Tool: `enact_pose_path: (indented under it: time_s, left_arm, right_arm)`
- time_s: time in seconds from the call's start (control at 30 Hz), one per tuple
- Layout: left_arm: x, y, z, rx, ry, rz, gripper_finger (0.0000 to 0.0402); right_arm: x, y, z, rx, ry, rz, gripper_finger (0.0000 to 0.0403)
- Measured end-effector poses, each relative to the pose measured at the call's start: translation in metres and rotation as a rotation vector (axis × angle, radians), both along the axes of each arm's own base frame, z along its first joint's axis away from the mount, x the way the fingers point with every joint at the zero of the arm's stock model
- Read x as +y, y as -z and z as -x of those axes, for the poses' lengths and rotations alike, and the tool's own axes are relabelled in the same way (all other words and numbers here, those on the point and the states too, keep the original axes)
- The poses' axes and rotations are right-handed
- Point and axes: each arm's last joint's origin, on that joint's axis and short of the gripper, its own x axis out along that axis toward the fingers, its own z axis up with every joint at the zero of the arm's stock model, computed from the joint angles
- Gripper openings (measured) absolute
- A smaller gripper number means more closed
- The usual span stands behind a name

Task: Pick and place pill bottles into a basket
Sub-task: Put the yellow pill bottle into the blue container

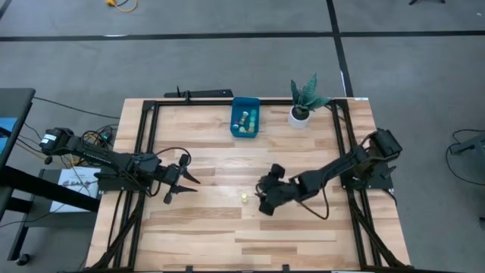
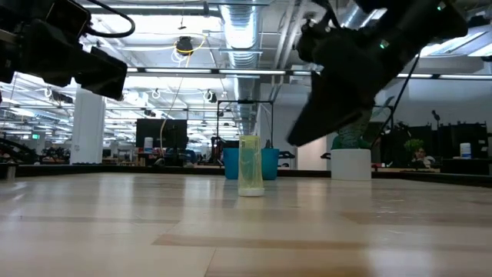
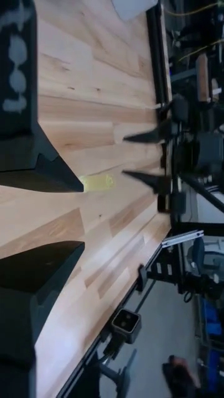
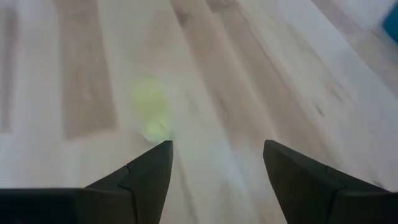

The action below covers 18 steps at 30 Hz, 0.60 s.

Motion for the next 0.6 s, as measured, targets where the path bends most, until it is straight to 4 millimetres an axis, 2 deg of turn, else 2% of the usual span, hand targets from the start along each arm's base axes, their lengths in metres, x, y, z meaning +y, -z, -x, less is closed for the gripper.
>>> enact_pose_path:
  time_s: [0.17,0.4,0.6]
  left_arm:
    - [0.001,-0.001,-0.001,-0.015,-0.042,0.001,0.0128]
    - [0.002,-0.002,-0.001,-0.01,-0.082,0.029,0.0128]
    - [0.002,-0.002,-0.001,-0.009,-0.083,0.029,0.0128]
  right_arm:
    - [0.017,0.015,-0.007,-0.075,0.035,-0.043,0.0247]
    - [0.021,0.037,-0.006,-0.06,0.147,-0.098,0.0247]
    - [0.024,0.037,-0.007,-0.039,0.04,-0.016,0.0247]
